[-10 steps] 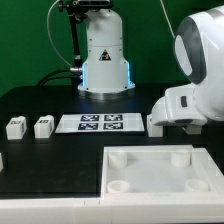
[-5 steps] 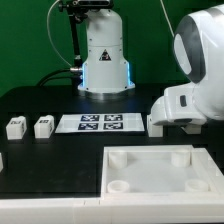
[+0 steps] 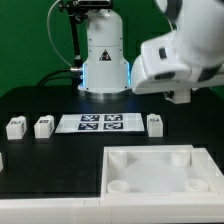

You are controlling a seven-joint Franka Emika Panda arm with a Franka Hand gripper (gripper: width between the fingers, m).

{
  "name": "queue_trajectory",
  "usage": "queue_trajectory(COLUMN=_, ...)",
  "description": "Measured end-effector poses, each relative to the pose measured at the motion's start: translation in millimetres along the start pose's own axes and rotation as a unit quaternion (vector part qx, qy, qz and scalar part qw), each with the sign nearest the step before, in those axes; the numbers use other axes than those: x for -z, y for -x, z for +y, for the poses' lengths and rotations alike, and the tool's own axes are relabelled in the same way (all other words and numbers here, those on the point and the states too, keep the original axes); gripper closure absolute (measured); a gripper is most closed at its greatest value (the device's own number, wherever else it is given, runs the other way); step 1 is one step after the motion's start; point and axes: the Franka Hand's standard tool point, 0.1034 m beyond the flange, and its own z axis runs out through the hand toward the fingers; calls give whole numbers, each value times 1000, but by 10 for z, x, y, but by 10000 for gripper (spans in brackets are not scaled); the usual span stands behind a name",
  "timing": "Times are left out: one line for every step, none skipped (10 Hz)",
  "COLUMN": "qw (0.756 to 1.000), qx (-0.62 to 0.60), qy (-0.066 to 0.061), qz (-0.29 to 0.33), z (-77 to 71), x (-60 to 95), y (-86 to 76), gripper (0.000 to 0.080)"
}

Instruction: Assemble one leg

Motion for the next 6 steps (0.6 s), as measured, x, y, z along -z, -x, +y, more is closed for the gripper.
queue_trajectory(qw=999, qx=-1, qy=1, qz=44, z=10, x=-18, y=26, gripper=506)
queue_trajectory(qw=997, qx=2, qy=0, qz=74, z=37, x=9, y=-10, gripper=506)
queue_trajectory(qw=992, qx=25, qy=-4, qz=125, z=145, x=173, y=-203, gripper=506)
queue_trajectory(qw=987, qx=44, qy=-9, qz=156, z=346, x=496, y=-291, gripper=506)
queue_trajectory(qw=973, qx=43, qy=-14, qz=228, z=498, x=941, y=-434, gripper=506)
queue_trajectory(qw=959, qx=38, qy=-11, qz=279, z=476, x=1162, y=-575, gripper=506)
